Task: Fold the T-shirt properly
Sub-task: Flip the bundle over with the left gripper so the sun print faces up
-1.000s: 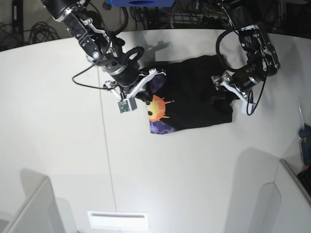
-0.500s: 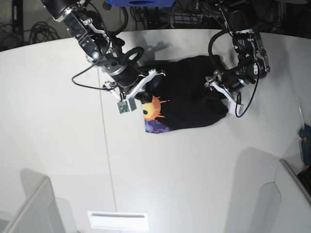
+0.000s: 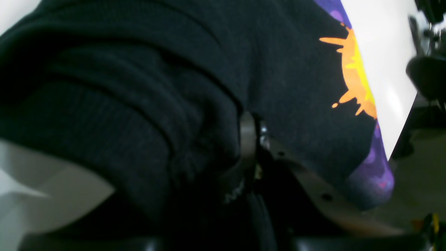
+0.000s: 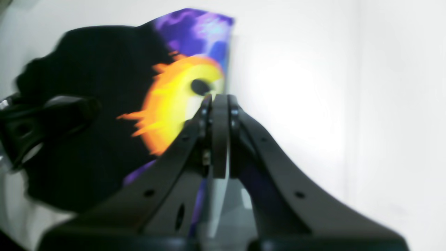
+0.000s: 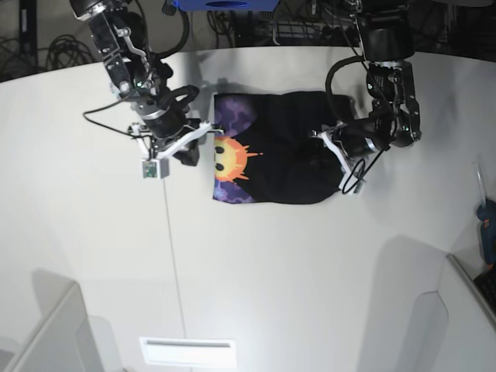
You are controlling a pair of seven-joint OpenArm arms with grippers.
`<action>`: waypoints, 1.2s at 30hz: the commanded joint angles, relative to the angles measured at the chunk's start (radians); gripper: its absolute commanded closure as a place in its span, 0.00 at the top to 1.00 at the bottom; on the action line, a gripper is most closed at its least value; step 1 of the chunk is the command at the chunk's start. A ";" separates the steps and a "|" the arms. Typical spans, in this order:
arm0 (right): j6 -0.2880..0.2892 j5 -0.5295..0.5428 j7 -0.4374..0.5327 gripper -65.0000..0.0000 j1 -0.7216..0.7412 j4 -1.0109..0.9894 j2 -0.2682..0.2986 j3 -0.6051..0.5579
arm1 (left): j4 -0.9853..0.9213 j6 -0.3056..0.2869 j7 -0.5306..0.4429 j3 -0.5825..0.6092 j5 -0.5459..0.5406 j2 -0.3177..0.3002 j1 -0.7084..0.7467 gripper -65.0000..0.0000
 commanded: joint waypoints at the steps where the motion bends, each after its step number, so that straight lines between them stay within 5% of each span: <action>1: 0.004 0.002 0.024 0.00 -0.007 0.018 0.002 0.026 | -0.002 0.032 0.095 0.033 0.175 -0.016 -0.002 0.00; 15: 0.004 0.002 0.025 0.00 -0.151 0.018 0.000 0.236 | 0.147 0.026 0.095 0.628 0.454 -0.168 -0.202 0.00; 22: 0.004 -0.003 0.025 0.00 -0.203 0.016 -0.072 0.342 | 0.143 0.025 0.090 0.867 0.513 -0.193 -0.326 0.00; 29: 0.000 -0.003 0.025 0.00 -0.232 0.016 -0.080 0.352 | 0.139 0.025 -0.040 1.028 0.514 -0.194 -0.393 0.00; 36: 0.000 -0.004 0.025 0.00 -0.237 -0.031 -0.155 0.408 | 0.114 0.025 -0.159 1.196 0.514 -0.190 -0.466 0.00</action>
